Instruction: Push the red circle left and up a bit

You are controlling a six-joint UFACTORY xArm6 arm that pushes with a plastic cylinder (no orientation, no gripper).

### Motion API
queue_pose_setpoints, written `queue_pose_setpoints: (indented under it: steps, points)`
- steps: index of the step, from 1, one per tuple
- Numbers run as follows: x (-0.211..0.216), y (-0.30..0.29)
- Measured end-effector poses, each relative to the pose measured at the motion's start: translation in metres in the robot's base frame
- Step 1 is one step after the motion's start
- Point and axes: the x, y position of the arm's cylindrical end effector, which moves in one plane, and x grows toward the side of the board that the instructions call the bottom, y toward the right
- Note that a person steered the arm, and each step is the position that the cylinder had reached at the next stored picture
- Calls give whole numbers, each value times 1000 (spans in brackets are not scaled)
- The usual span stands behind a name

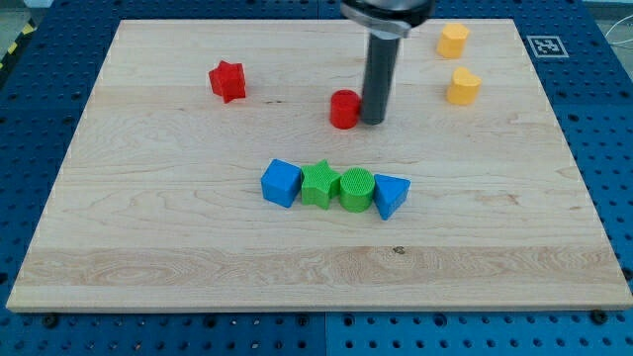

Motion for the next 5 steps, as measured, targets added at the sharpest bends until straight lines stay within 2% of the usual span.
queue_pose_setpoints:
  steps: [1, 3, 5]
  points:
    - [0, -28]
    - [9, -29]
    - [9, -63]
